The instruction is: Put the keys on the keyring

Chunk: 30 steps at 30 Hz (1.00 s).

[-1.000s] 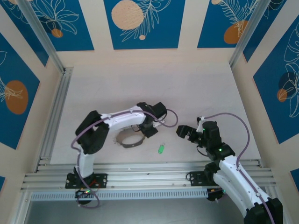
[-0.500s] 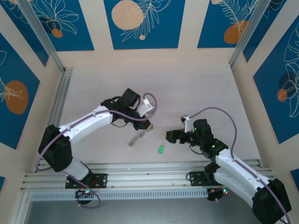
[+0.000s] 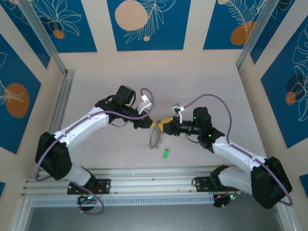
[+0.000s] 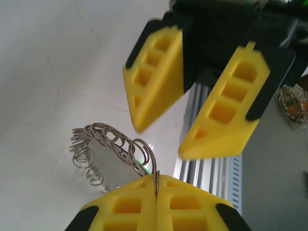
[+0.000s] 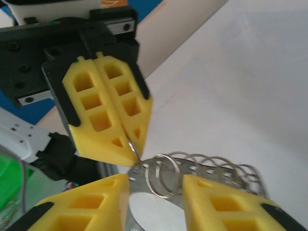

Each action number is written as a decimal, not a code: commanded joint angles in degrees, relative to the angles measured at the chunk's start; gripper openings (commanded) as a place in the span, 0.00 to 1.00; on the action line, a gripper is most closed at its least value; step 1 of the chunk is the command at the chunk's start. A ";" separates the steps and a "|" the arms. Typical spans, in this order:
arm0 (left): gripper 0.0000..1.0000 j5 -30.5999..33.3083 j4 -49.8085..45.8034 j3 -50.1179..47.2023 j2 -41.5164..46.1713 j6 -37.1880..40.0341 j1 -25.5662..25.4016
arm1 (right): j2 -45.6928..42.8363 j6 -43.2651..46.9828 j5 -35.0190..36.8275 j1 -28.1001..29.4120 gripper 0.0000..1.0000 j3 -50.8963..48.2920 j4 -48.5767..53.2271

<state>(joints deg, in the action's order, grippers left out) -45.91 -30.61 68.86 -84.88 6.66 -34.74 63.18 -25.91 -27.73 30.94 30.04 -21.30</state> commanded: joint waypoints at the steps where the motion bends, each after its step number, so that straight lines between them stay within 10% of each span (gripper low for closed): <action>1: 0.00 -5.46 3.12 -0.95 1.82 1.62 0.98 | 2.42 1.74 -4.67 1.92 0.33 2.94 -2.67; 18: 0.00 -9.90 11.65 -5.18 2.31 -3.08 2.63 | 6.64 3.68 -7.21 7.13 0.25 6.73 -3.51; 26: 0.00 -10.08 12.29 -7.11 2.59 -3.23 4.68 | 1.58 3.79 -8.26 1.76 0.50 5.46 1.79; 30: 0.00 -10.58 13.19 -7.48 2.70 -3.79 5.04 | -0.94 5.61 -9.35 0.53 0.47 6.12 5.87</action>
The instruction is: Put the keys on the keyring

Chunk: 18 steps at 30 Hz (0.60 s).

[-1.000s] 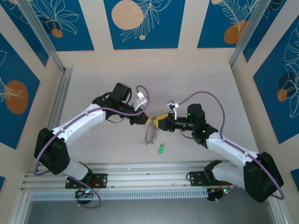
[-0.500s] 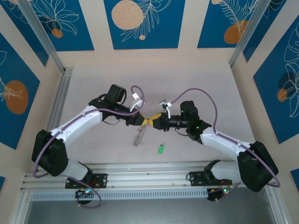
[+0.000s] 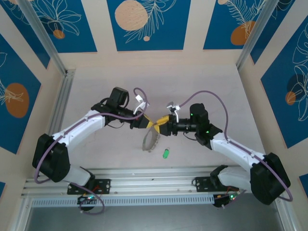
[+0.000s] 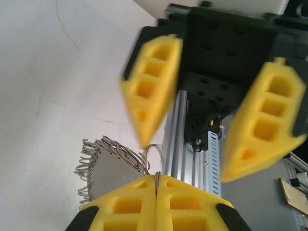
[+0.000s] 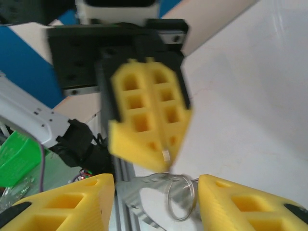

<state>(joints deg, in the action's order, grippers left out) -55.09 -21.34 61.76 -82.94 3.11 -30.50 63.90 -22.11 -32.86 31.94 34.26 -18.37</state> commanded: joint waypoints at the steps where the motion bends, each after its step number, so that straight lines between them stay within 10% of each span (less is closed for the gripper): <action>1: 0.00 -1.66 4.18 -0.40 0.76 -0.43 0.90 | -1.76 1.72 -4.84 -0.24 0.45 2.25 3.16; 18: 0.00 -5.27 6.67 -1.67 1.02 -1.85 1.42 | 2.84 -0.04 -4.49 1.04 0.20 4.50 1.63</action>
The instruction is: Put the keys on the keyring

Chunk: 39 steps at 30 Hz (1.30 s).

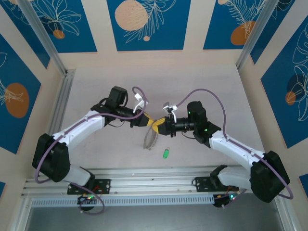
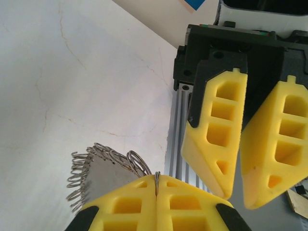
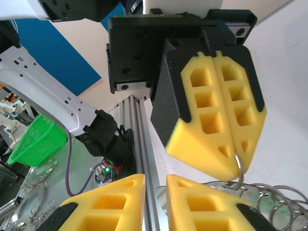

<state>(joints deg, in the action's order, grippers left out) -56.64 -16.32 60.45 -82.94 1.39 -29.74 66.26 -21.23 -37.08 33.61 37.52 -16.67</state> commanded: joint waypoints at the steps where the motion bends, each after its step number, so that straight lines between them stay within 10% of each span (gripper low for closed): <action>1: 0.00 -3.97 1.65 -0.35 1.02 -0.16 0.66 | 0.48 -1.20 -0.37 -0.93 0.20 1.07 -0.45; 16: 0.00 -6.05 2.61 -0.41 1.55 -1.39 0.65 | 2.56 -1.80 -1.22 -1.95 0.20 1.16 -2.05; 26: 0.00 -6.04 2.58 -0.50 1.99 -1.36 0.73 | 1.32 -1.39 0.32 -3.47 0.41 1.00 -0.32; 39: 0.00 -6.73 4.76 -1.13 2.42 -3.10 0.73 | 3.61 -2.34 -1.02 -1.80 0.32 2.12 -2.93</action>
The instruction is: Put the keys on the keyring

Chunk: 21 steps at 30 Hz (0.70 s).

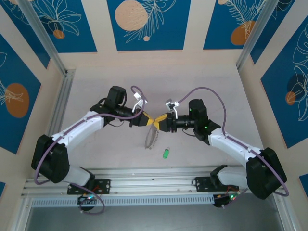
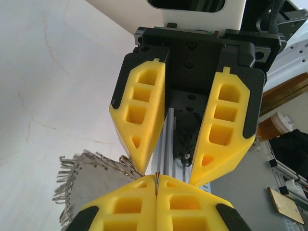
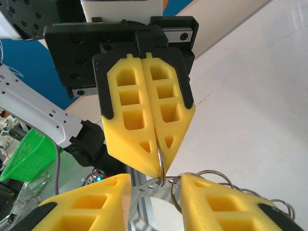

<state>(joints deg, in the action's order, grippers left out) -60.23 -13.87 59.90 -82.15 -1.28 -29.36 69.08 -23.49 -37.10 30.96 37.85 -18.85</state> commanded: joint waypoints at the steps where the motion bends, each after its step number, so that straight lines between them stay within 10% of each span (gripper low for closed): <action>1: 0.00 -3.14 2.34 -0.64 1.72 -0.43 0.40 | 0.88 -0.07 -1.04 1.02 0.31 1.88 -0.75; 19: 0.00 -4.45 3.87 -1.49 2.08 -2.06 0.39 | 2.41 -4.04 0.79 -0.02 0.00 1.52 -3.82; 21: 0.16 -5.15 6.55 -2.03 2.38 -4.37 0.67 | 1.48 -4.29 1.06 -0.04 0.00 0.71 -4.84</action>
<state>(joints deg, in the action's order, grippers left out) -61.10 -11.62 58.48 -82.00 -2.98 -28.95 71.46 -26.63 -37.08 31.14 38.41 -21.02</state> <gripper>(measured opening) 0.104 0.055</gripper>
